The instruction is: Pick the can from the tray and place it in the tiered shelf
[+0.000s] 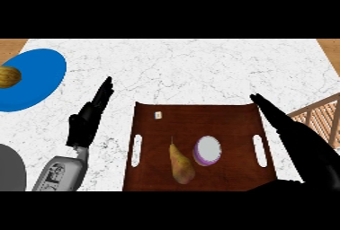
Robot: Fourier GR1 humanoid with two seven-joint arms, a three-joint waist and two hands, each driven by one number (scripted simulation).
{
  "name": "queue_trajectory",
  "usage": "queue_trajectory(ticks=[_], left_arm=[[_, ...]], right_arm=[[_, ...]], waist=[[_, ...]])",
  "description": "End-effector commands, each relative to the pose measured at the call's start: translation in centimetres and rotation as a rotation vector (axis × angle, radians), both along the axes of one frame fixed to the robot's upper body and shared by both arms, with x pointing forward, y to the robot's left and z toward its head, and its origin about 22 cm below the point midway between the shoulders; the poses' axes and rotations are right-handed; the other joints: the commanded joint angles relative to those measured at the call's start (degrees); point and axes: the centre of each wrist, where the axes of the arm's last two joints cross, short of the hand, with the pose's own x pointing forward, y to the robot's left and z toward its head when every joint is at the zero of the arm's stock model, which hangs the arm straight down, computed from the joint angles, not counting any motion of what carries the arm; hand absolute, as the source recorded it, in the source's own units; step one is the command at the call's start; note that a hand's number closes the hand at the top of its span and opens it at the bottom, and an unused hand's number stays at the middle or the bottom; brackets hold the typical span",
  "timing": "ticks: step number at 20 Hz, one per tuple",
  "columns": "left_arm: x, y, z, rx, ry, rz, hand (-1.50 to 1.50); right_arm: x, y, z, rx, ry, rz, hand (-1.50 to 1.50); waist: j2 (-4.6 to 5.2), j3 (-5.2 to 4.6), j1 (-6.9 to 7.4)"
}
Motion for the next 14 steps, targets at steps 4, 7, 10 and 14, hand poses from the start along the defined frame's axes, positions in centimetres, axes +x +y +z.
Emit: queue_trajectory(ticks=[4, 7, 10, 14], left_arm=[[0.6, -0.4, 0.6, -0.003, -0.002, 0.009, 0.0], [-1.1, 0.6, 0.4, -0.002, 0.006, 0.006, 0.0], [-0.9, 0.1, -0.8, -0.01, 0.0, 0.017, 0.0], [-0.6, 0.9, 0.4, 0.019, -0.002, 0.012, 0.0]], right_arm=[[0.0, 4.5, 1.8, -0.069, 0.046, -0.031, -1.5], [-0.8, 5.1, 0.7, -0.075, 0.04, -0.04, -1.5], [-0.8, 6.2, 0.0, -0.07, 0.031, -0.05, -1.5], [-0.6, 7.3, -0.2, -0.082, 0.011, -0.062, -1.5]], waist=[[0.01, 0.09, -0.15], [-0.12, 0.11, -0.28], [-0.08, 0.1, -0.48], [-0.12, 0.12, -0.45]])
